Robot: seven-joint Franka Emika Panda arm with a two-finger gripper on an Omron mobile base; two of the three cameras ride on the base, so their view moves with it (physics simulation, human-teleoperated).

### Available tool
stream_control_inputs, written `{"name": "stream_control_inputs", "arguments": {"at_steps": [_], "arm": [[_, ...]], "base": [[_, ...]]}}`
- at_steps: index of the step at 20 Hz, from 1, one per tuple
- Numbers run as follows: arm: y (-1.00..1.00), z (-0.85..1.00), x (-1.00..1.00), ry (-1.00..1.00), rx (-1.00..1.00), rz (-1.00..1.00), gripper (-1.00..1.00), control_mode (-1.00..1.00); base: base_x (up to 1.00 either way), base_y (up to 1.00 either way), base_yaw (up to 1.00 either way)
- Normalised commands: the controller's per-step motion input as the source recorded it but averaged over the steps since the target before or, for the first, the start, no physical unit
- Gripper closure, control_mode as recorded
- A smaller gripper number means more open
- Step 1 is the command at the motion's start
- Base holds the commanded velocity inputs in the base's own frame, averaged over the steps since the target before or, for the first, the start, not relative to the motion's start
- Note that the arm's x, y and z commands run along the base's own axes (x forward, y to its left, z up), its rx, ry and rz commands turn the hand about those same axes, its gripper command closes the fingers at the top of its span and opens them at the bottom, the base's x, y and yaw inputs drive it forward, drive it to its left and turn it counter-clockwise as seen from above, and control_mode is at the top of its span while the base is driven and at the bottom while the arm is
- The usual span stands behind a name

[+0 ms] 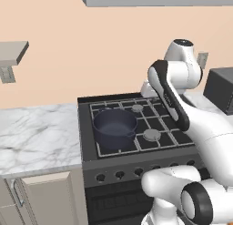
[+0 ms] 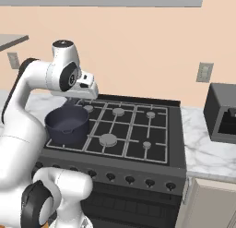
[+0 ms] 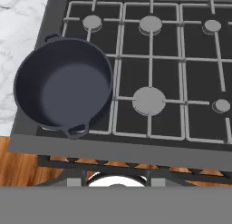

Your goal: Turn off the front left burner of the stove.

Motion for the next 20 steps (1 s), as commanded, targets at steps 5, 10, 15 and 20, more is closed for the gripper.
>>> {"name": "stream_control_inputs", "arguments": {"at_steps": [5,10,15,20], "arm": [[0.05,-0.13,-0.69,-0.07,-0.11,0.11,-1.00,-1.00],[0.80,-0.21,-0.92,-0.25,-0.25,0.25,-1.00,-1.00],[1.00,-0.29,-0.57,-0.25,-0.33,0.22,-1.00,-1.00],[1.00,-0.20,-0.63,-0.27,-0.43,0.18,-1.00,-1.00]], "base": [[0.00,0.00,0.00],[0.00,0.00,0.00],[0.00,0.00,0.00],[0.00,0.00,0.00]]}}
